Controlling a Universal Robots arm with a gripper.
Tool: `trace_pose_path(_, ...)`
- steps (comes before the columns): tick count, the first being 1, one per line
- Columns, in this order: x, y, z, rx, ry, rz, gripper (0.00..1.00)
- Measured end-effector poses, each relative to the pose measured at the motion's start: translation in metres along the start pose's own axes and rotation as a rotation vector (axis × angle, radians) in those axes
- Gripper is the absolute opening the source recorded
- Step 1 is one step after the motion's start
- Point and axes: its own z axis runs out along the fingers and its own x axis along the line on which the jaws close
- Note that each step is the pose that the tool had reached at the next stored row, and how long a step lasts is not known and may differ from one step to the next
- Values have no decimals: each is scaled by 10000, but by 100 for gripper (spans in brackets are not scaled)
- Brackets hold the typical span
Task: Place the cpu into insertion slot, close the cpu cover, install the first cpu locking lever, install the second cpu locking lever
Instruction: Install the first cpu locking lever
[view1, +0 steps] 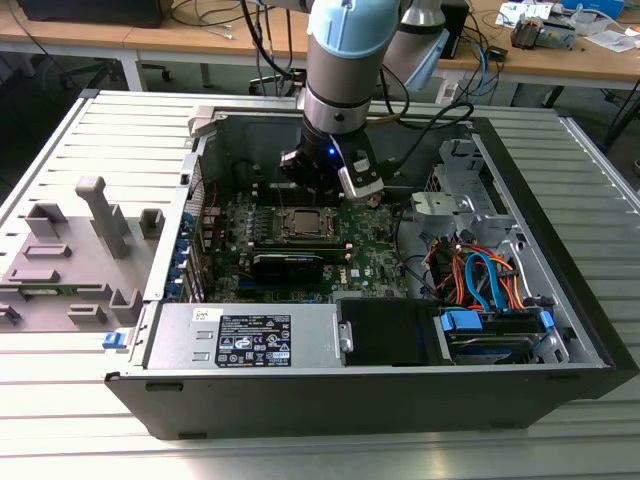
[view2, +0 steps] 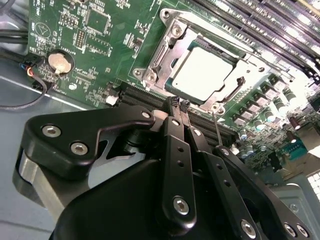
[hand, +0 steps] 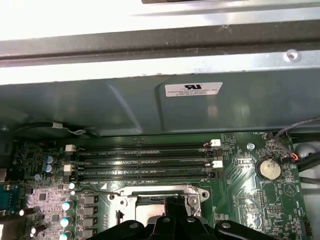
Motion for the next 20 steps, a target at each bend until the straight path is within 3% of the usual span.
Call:
trace_pose_path(1, 0, 2, -9, -80, 3, -3, 11)
trace_pose_path(6, 2, 7, -29, -312, 13, -12, 11)
trace_pose_path(10, 3, 16, -69, -673, 28, -26, 11)
trace_pose_path(20, 6, 28, -118, -989, 40, -37, 11)
